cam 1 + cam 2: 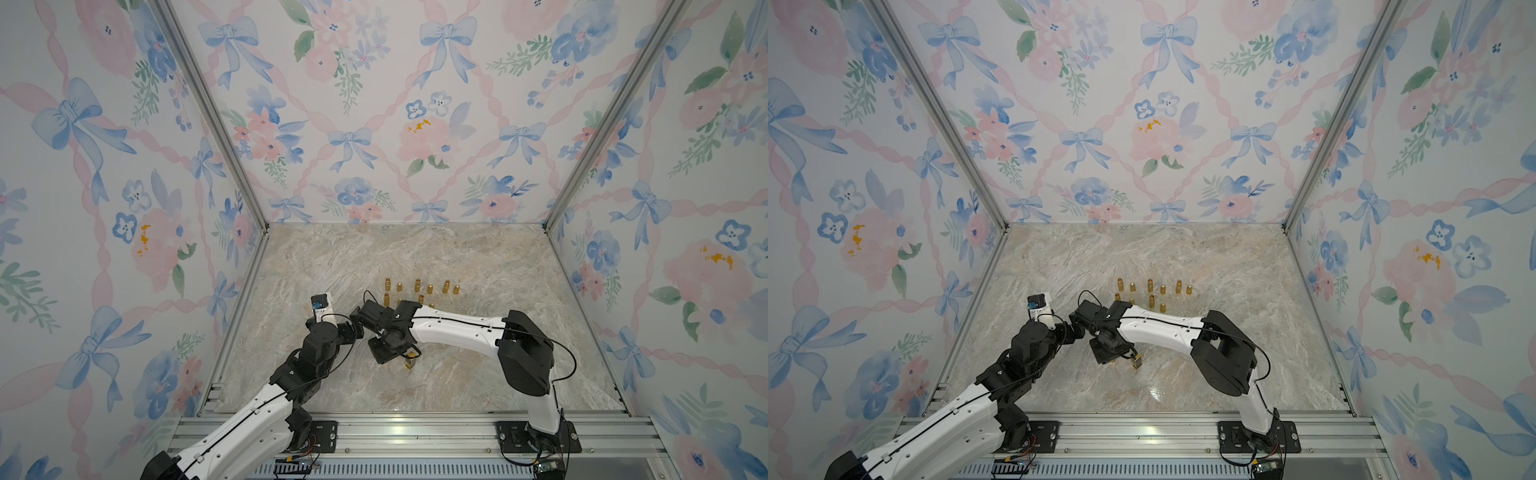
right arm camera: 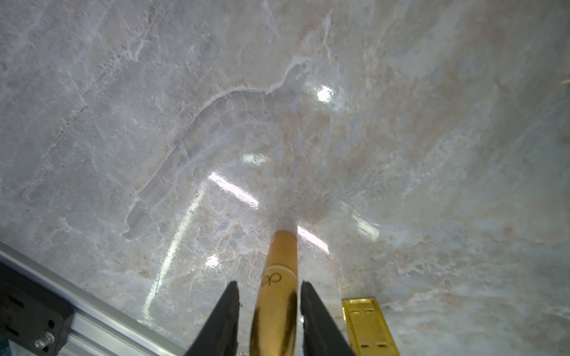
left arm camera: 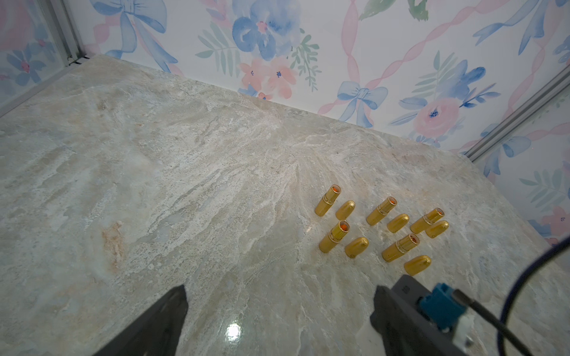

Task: Open the lipstick cap
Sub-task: Pick up the lipstick at the center of the board.

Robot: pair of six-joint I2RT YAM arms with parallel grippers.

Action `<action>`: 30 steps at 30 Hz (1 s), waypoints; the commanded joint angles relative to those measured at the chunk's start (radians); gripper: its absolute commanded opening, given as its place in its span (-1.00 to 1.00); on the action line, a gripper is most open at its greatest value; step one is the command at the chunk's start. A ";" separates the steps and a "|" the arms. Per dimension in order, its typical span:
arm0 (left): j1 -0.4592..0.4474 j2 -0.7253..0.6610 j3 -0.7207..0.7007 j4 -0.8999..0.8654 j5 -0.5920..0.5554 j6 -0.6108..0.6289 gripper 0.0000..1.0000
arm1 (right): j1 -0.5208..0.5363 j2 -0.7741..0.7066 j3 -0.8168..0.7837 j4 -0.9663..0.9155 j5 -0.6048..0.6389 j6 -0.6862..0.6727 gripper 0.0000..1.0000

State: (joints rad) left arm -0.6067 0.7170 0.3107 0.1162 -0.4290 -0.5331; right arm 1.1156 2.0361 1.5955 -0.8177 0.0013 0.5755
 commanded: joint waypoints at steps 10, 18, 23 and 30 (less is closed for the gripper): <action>0.003 0.003 -0.007 0.011 0.007 -0.003 0.96 | 0.002 0.052 -0.012 -0.006 0.022 -0.015 -0.47; 0.004 0.003 0.001 0.010 0.008 0.000 0.96 | 0.000 0.025 -0.005 -0.009 0.032 -0.019 -0.59; 0.005 0.004 0.019 0.010 0.013 0.020 0.96 | -0.015 -0.035 0.000 -0.027 0.031 -0.020 -0.60; 0.005 0.056 0.082 0.025 0.060 0.106 0.96 | -0.084 -0.176 -0.012 -0.048 -0.001 -0.030 -0.59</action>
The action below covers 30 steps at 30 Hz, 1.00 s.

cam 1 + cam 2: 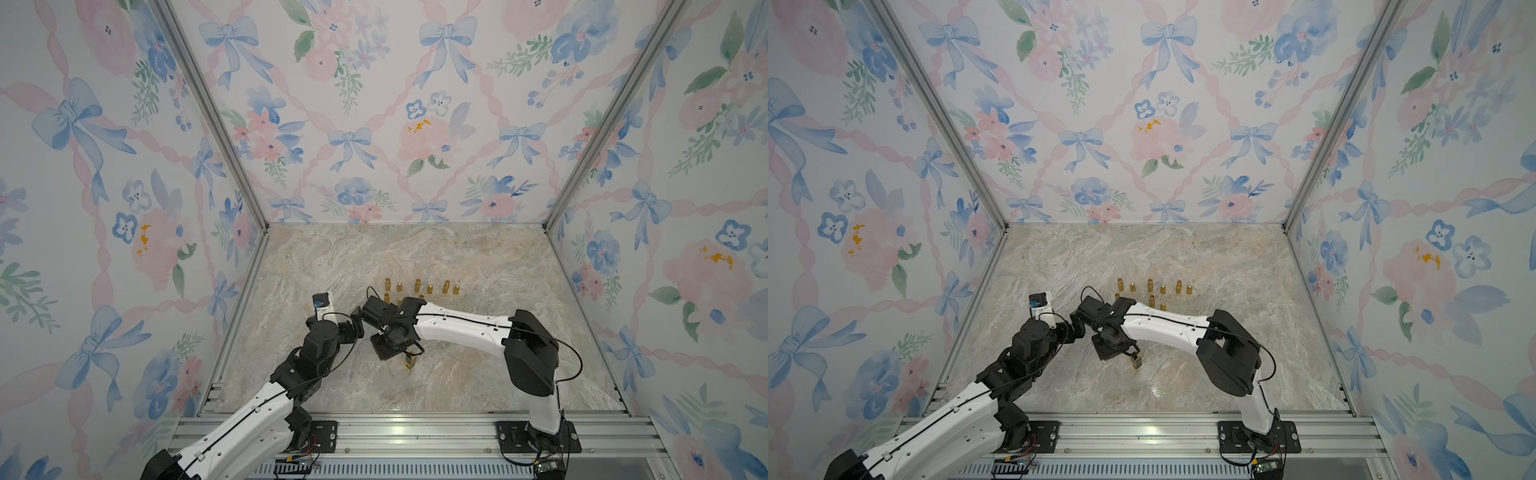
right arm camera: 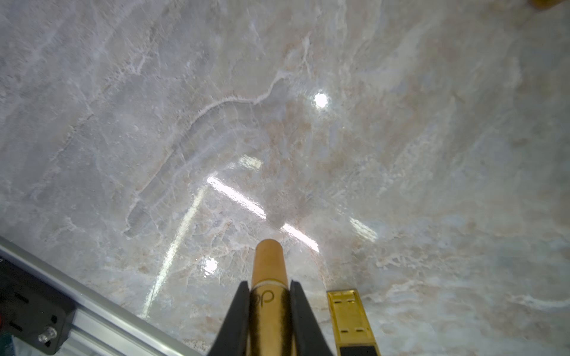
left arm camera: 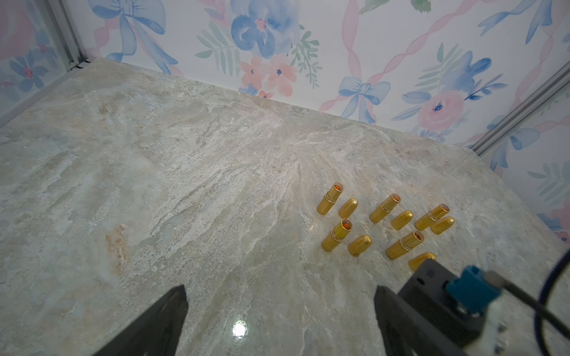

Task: Open the lipstick cap
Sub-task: Pick up the lipstick at the center of the board, then open the cover of the lipstick.

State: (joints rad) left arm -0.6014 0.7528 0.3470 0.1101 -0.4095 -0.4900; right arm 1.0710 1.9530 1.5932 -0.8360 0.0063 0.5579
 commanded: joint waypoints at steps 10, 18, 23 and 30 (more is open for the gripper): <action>-0.020 0.179 0.110 0.203 0.362 0.246 0.96 | -0.242 -0.219 -0.039 -0.098 -0.095 -0.093 -0.57; -0.084 0.314 0.108 0.346 0.587 0.434 0.86 | -0.395 -0.284 -0.086 -0.118 -0.261 -0.151 -0.56; -0.125 0.428 0.152 0.388 0.687 0.489 0.62 | -0.430 -0.293 -0.103 -0.130 -0.320 -0.179 -0.56; -0.159 0.571 0.224 0.438 0.756 0.526 0.17 | -0.445 -0.335 -0.136 -0.114 -0.402 -0.176 -0.54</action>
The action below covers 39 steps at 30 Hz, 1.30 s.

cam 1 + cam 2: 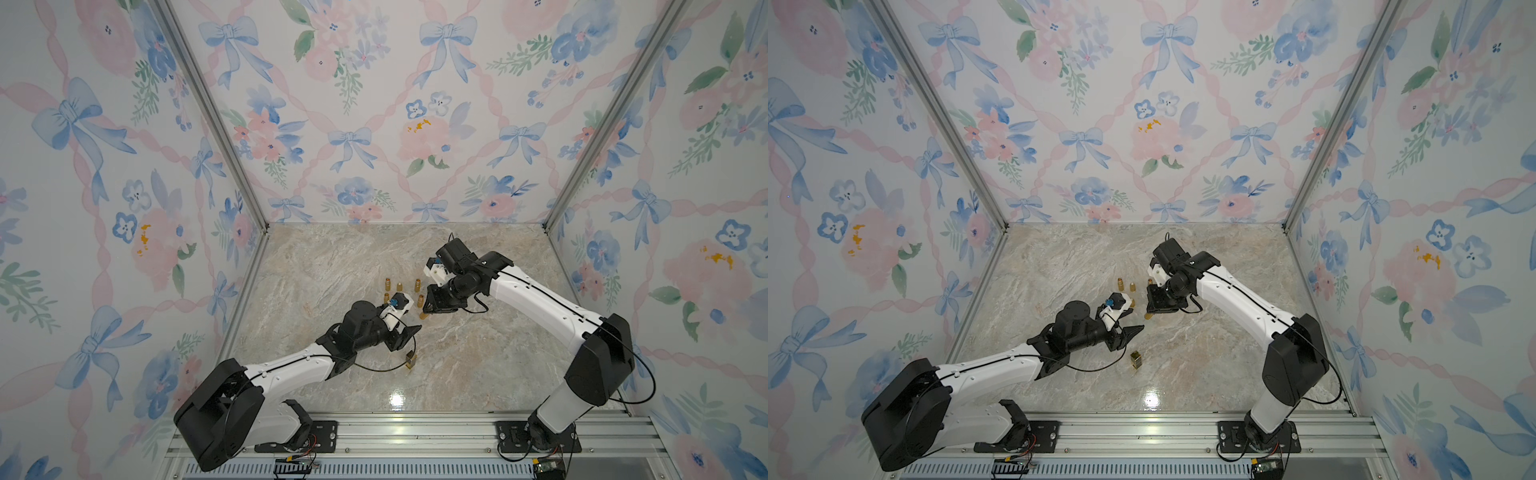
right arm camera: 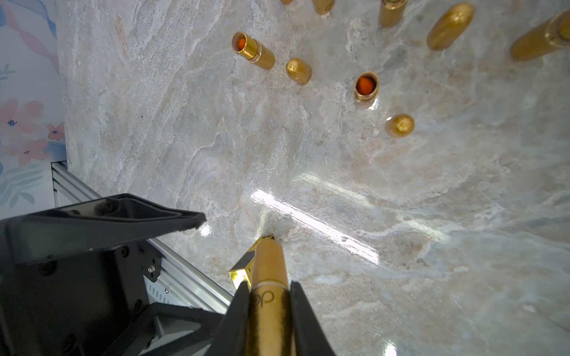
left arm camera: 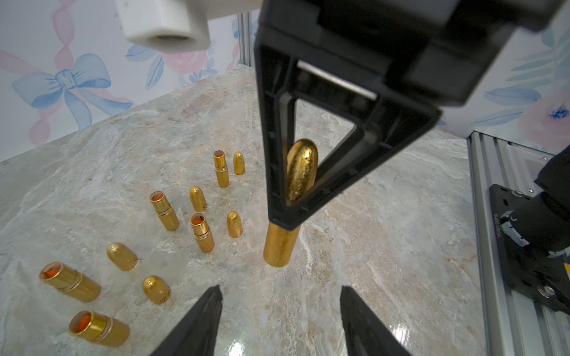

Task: Open the lipstick cap
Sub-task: Open the cover of the lipstick.

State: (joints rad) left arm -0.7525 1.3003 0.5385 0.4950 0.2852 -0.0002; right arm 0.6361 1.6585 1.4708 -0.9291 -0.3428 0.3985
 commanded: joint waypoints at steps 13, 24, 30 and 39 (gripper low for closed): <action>-0.020 0.119 0.085 0.067 0.100 0.053 -0.24 | -0.027 -0.056 -0.044 0.018 -0.095 0.000 -0.54; -0.021 0.134 0.083 0.074 0.032 0.038 -0.77 | -0.032 -0.078 -0.073 0.054 -0.097 0.018 -0.53; -0.022 0.140 0.077 0.074 0.014 0.018 -1.00 | -0.040 -0.098 -0.077 0.059 -0.078 0.022 -0.37; -0.023 0.142 0.079 0.074 0.000 0.004 -1.00 | -0.044 -0.103 -0.085 0.060 -0.048 0.015 -0.31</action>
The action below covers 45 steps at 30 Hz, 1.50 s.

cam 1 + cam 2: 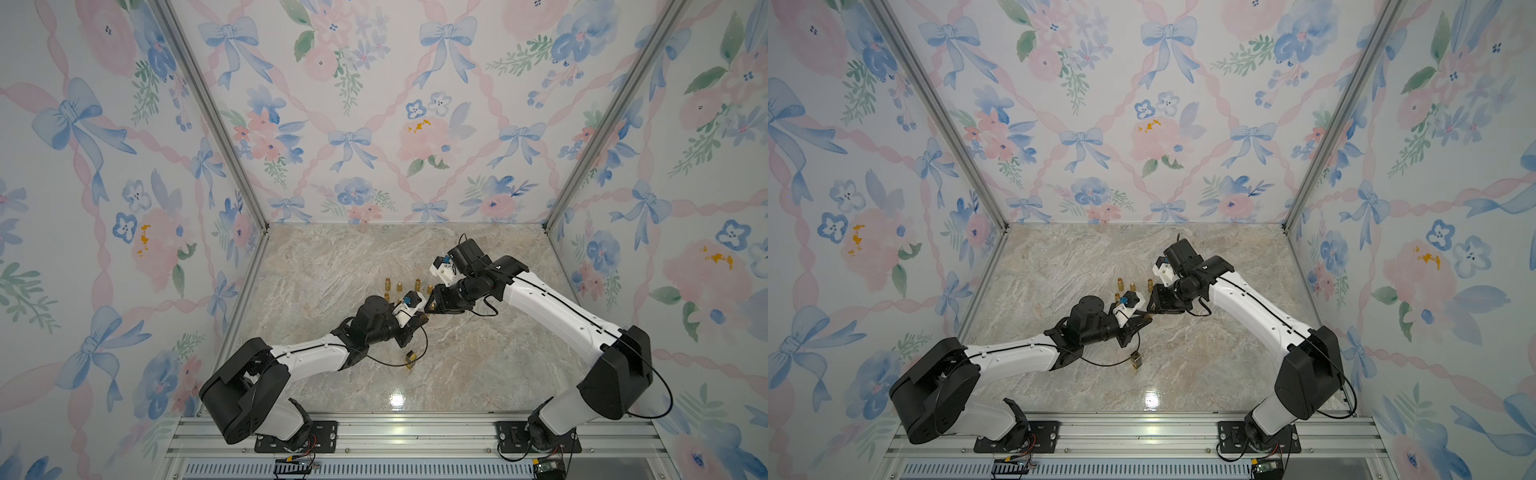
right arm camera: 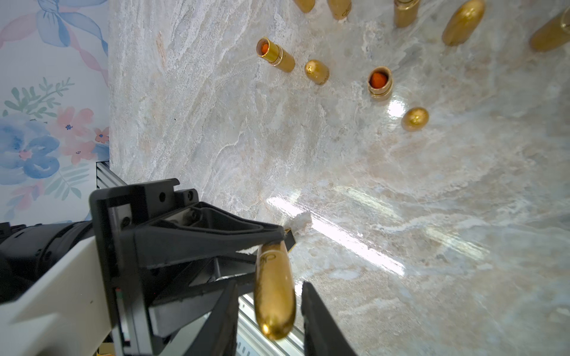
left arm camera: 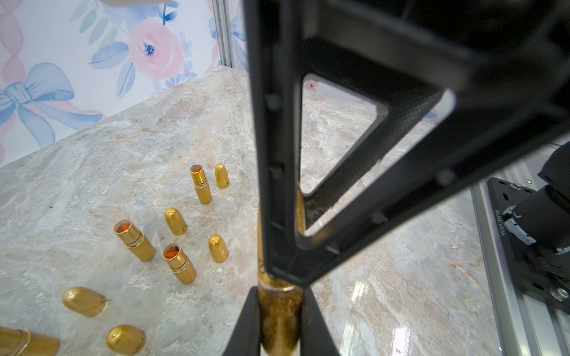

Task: Open the lipstick cap
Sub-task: Open the cover of the lipstick.

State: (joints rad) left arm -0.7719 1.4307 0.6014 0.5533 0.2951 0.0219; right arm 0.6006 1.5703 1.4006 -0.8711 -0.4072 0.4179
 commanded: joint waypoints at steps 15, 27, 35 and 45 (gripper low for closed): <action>-0.004 0.014 0.029 0.016 0.018 -0.019 -1.00 | -0.007 0.001 -0.042 0.065 0.013 0.009 -0.43; -0.004 0.011 0.020 0.013 -0.028 -0.018 -1.00 | -0.009 -0.008 -0.040 0.049 0.045 -0.006 -0.59; 0.000 0.017 -0.007 -0.035 -0.071 -0.022 -1.00 | -0.019 -0.036 -0.006 0.016 0.062 0.002 -0.60; 0.035 0.027 -0.004 -0.137 -0.140 -0.005 -1.00 | -0.034 -0.083 0.026 -0.006 0.055 0.023 -0.60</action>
State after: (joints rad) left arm -0.7746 1.4372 0.6140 0.5640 0.2661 0.0185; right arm 0.5961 1.5513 1.3735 -0.8139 -0.3805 0.4236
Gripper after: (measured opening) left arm 0.183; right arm 0.201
